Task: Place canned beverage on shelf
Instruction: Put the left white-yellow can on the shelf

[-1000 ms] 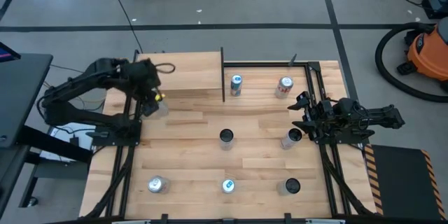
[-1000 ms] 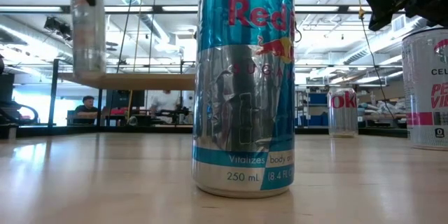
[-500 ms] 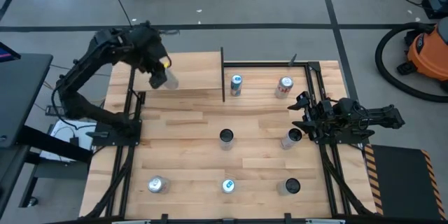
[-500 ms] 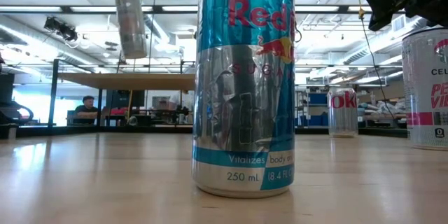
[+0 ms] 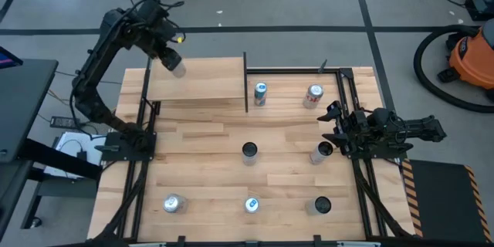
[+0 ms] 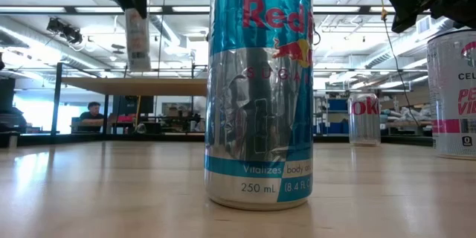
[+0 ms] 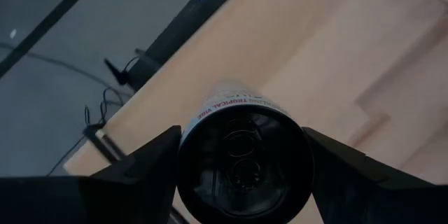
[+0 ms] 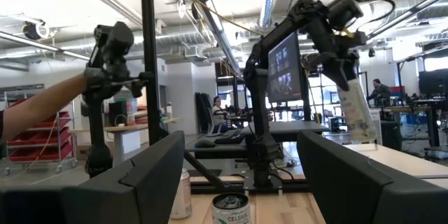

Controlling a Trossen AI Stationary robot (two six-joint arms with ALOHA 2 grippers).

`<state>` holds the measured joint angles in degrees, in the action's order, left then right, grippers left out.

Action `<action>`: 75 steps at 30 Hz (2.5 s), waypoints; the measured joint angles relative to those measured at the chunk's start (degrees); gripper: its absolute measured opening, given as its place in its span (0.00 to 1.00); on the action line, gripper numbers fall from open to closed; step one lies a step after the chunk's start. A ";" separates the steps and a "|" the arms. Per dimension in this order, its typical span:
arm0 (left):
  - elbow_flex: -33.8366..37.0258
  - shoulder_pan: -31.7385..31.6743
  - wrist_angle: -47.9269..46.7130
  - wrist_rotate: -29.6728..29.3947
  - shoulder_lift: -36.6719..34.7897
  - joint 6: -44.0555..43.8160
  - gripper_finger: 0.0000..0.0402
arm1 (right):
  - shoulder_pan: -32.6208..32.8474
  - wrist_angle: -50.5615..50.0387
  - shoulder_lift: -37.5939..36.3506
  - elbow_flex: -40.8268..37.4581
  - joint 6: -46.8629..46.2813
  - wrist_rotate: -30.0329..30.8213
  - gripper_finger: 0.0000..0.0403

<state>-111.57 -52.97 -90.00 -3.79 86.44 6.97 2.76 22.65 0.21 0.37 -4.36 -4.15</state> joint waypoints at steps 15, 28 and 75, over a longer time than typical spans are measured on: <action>0.00 -11.07 -0.04 2.60 0.56 6.67 0.66 | -0.02 0.00 0.00 0.01 0.02 0.01 0.71; 0.46 -12.76 -0.02 2.97 3.06 3.66 0.66 | -0.01 0.00 -0.01 0.00 0.01 -0.01 0.71; 3.26 -12.63 -0.40 2.10 3.69 5.28 0.66 | 0.00 0.00 -0.02 0.00 0.00 -0.01 0.71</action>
<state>-108.31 -65.60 -90.40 -1.69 90.13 12.25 2.76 22.65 0.19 0.38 -4.36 -4.16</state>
